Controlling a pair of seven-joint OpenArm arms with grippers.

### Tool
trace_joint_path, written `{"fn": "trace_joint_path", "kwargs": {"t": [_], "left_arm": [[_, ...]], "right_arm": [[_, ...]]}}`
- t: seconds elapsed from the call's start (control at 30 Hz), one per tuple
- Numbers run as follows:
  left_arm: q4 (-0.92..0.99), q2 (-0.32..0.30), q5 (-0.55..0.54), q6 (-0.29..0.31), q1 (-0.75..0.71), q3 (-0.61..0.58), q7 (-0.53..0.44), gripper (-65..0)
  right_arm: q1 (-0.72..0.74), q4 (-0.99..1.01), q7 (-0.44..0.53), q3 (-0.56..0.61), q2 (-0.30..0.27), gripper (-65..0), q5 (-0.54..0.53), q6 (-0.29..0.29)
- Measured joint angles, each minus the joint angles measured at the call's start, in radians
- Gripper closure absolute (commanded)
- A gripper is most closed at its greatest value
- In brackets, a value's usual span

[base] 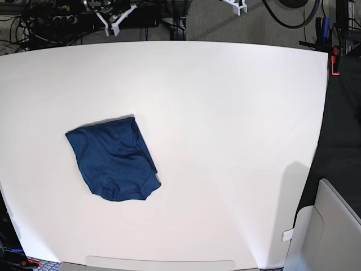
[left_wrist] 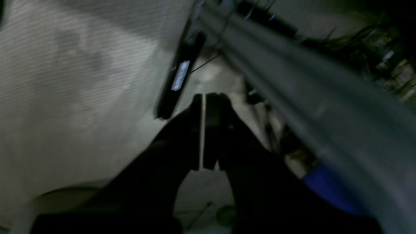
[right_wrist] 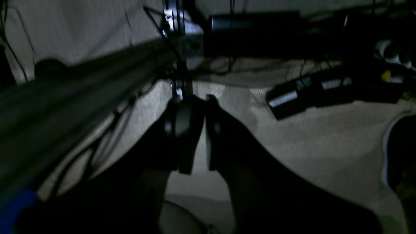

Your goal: Fold the T-shirt properly

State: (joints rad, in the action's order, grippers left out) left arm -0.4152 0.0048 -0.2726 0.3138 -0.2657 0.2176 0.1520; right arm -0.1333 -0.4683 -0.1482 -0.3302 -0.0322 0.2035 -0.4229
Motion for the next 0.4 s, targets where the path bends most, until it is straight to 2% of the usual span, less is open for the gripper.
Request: {"fn": "trace_joint_path", "kwargs": {"t": [0.13,0.27,0.4], "left_arm": [[0.089,0.018,-0.003,0.000,0.040,0.000,-0.031,0.0],[0.091,0.055,-0.003,0.000,0.045,0.000,-0.050,0.0],[0.090,0.084,-0.016,-0.008,0.044,0.005,-0.056,0.0]], "right_arm": [[0.006,0.024,0.003,0.071,0.031,-5.3,0.004,0.077],[0.007,0.023,0.008,0.169,0.031,-5.3,0.003,0.121],[0.005,0.023,0.008,0.178,0.029,-5.3,0.003,0.173]]}}
